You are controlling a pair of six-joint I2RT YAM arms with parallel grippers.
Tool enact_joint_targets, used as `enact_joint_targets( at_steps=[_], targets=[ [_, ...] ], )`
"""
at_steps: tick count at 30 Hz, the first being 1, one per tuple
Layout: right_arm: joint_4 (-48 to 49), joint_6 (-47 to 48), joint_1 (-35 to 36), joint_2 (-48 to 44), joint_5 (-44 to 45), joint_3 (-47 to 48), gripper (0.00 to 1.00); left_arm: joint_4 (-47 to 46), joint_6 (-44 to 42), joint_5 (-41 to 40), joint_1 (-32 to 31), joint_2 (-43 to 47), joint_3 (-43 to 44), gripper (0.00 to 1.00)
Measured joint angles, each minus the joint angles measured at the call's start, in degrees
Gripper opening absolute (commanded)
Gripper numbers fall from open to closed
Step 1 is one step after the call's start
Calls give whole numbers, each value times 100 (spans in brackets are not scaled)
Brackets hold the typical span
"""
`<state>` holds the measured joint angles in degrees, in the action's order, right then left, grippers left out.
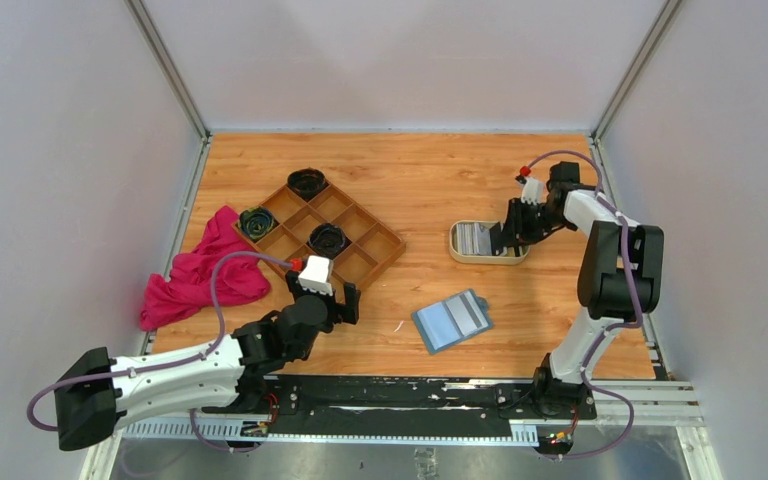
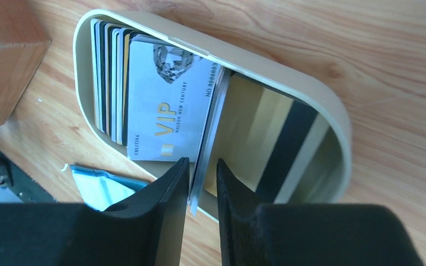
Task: Put the credit cards into the card holder
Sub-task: Pick up the credit card from the storage box.
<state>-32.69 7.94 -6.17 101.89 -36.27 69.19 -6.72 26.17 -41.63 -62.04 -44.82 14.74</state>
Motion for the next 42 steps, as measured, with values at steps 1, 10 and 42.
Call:
enact_joint_targets(
  at_steps=[1,10,42],
  targets=[
    [-17,0,0,107,-138,0,30,0,0,0,0,9,0,100],
    [-81,-2,0,275,-461,48,9,0,0,0,0,79,0,100],
    [-555,138,-710,1222,-2079,507,26,0,0,2,0,-55,0,100]
  ],
)
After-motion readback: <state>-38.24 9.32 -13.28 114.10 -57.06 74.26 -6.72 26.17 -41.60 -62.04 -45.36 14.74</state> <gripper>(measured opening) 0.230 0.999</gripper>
